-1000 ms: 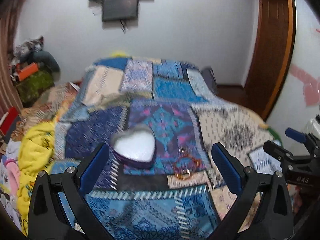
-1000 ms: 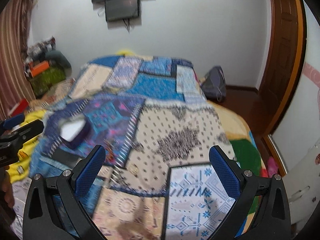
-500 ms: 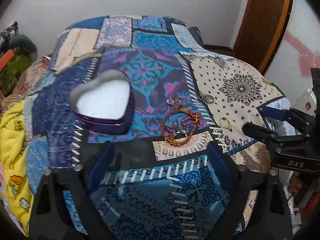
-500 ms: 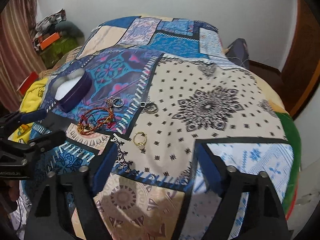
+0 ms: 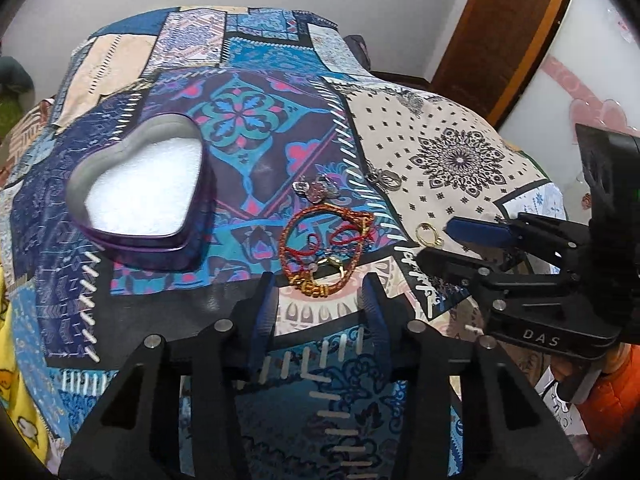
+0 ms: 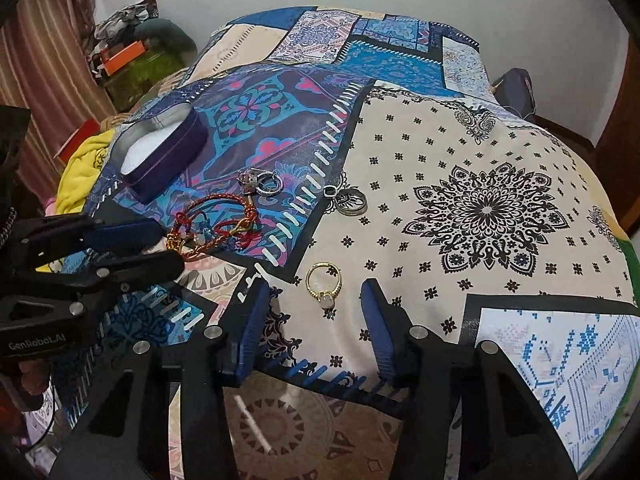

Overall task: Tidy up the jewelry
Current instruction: 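Grasp the red-gold beaded bracelet with the left tool while the right tool grasps a gold ring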

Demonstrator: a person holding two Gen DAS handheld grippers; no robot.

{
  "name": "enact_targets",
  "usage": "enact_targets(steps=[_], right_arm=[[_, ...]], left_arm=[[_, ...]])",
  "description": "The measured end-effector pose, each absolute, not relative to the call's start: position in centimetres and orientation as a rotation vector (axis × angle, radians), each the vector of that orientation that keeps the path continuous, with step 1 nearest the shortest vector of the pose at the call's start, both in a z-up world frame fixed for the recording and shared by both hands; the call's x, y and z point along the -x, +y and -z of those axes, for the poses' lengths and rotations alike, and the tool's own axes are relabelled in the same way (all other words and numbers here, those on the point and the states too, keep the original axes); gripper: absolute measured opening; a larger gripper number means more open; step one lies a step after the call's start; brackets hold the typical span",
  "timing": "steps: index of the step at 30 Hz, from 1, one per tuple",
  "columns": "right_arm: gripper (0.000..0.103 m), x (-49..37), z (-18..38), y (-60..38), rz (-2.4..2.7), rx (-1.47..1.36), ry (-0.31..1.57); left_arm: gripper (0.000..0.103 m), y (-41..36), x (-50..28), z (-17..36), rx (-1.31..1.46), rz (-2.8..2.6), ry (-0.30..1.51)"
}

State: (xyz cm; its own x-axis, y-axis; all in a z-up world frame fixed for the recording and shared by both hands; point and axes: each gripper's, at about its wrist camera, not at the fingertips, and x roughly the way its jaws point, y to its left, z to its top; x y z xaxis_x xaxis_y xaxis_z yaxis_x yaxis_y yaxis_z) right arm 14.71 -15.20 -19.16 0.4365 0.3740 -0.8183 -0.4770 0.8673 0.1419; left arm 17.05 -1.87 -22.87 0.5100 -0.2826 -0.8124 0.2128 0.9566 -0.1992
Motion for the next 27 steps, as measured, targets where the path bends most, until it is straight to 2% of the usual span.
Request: enact_targets(steps=[6, 8, 9, 11, 15, 18, 19, 20, 27], right_arm=[[0.037, -14.9, 19.5, -15.1, -0.527, 0.121, 0.984], [0.031, -14.9, 19.5, -14.9, -0.523, 0.123, 0.982], [0.029, -14.9, 19.6, -15.0, -0.522, 0.12, 0.982], [0.018, -15.0, 19.6, -15.2, -0.532, 0.102, 0.99], [0.017, -15.0, 19.7, -15.4, -0.534, 0.085, 0.99], [0.016, -14.9, 19.6, -15.4, -0.531, 0.081, 0.988], [0.011, -15.0, 19.6, -15.5, -0.531, 0.079, 0.988], [0.007, -15.1, 19.5, -15.6, -0.527, 0.078, 0.986], [0.005, -14.9, 18.8, -16.0, -0.52, 0.063, 0.979]], left_arm=[[0.042, -2.8, -17.6, 23.3, 0.04, 0.309, 0.988], [0.038, -3.1, -17.5, 23.4, 0.016, 0.297, 0.983], [0.031, -3.3, -17.5, 23.4, -0.001, 0.287, 0.978], [0.028, -3.2, -17.5, 23.5, -0.008, 0.281, 0.974], [0.021, -2.8, -17.6, 23.5, 0.01, 0.28, 0.968], [0.02, -2.7, -17.3, 23.3, 0.02, 0.283, 0.967], [0.016, -2.7, -17.2, 23.2, 0.021, 0.281, 0.966], [0.016, -2.6, -17.0, 23.1, 0.022, 0.279, 0.963], [0.015, -1.8, -16.2, 21.8, 0.041, 0.252, 0.933]])
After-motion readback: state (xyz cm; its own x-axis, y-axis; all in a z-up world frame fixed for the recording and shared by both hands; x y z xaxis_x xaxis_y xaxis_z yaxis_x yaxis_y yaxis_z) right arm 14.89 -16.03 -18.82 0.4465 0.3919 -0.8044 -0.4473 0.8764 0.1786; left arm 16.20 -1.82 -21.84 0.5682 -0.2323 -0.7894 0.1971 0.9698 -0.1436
